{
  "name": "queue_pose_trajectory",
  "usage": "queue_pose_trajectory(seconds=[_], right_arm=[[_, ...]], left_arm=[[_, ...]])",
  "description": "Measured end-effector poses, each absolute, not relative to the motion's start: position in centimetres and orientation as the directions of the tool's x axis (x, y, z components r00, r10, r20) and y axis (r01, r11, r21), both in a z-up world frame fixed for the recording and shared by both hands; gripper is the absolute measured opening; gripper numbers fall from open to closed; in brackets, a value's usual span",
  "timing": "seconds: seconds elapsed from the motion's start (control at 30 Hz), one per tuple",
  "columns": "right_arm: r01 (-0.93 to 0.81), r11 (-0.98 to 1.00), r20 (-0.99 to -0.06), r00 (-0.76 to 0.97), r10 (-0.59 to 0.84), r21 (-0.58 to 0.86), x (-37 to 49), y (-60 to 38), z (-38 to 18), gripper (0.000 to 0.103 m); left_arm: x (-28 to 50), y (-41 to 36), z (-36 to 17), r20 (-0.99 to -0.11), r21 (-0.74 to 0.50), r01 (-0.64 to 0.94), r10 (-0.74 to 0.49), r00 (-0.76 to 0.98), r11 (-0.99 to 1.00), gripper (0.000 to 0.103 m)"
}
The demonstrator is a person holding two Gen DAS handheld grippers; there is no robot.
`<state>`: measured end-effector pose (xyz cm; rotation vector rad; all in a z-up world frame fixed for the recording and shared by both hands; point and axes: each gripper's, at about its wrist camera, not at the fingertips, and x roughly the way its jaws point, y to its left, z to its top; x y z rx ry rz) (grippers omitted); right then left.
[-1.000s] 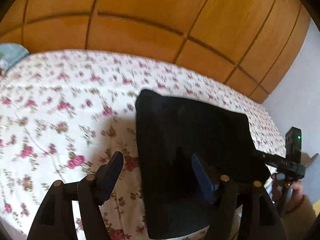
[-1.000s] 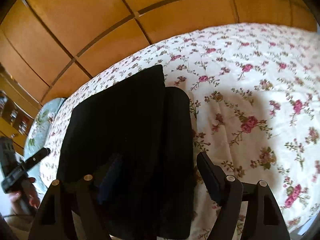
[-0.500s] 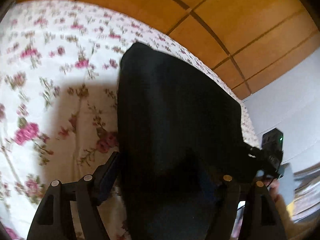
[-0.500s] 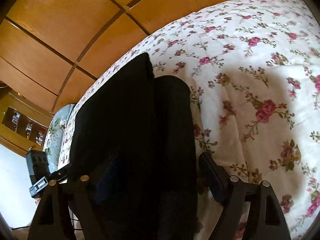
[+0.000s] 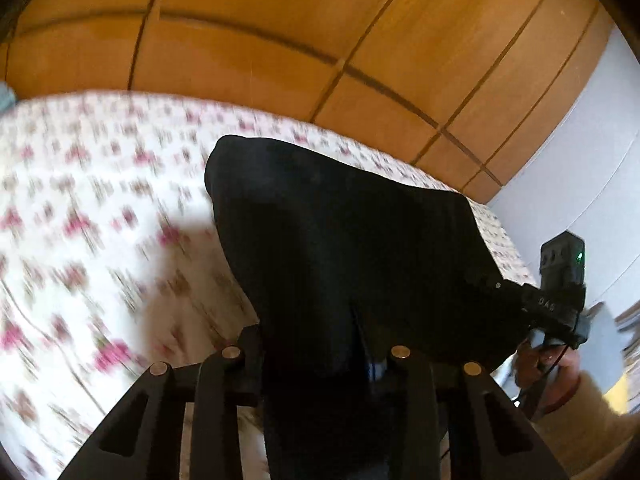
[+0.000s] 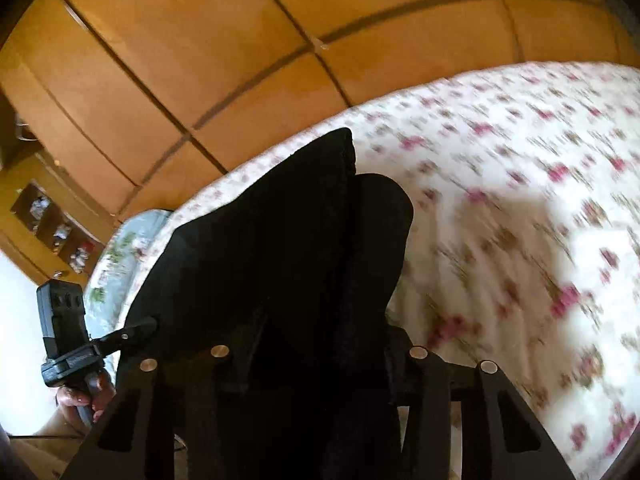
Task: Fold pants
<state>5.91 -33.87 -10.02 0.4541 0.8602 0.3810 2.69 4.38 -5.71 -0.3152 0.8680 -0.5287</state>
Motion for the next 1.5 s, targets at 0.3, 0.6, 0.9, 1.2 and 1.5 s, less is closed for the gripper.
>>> queue_pose_trajectory(seconds=[0.3, 0.6, 0.9, 1.2, 1.5], right_arm=[[-0.223, 0.815, -0.55, 0.641, 0.535, 0.534, 16.6, -29.9, -8.5, 0.046], [-0.114, 0.859, -0.627, 0.637, 0.448, 0.499, 25.9, -29.0, -13.4, 0.047], [-0.06, 0.878, -0.628, 0.676, 0.386, 0.475, 24.6, -29.3, -14.7, 0.063], [-0.153, 0.932, -0.522, 0.793, 0.314, 0.328, 18.2, -26.6, -8.4, 0.025], [0.037, 0.949, -0.657, 0.729, 0.189, 0.314, 19.0, -27.9, -12.3, 0.033]], left_arm=[[10.4, 7.3, -2.3, -0.625, -0.359, 0.272, -0.447, 0.64, 0.893, 0.035], [18.7, 7.0, -8.0, -0.689, -0.298, 0.251, -0.389, 0.611, 0.921, 0.038], [16.7, 9.2, -10.8, -0.663, -0.304, 0.114, -0.296, 0.688, 0.946, 0.075], [11.0, 6.4, -6.4, -0.526, -0.2, 0.177, -0.258, 0.81, 0.964, 0.062], [12.6, 1.8, -9.8, -0.641, -0.02, 0.202, -0.168, 0.749, 0.979, 0.051]])
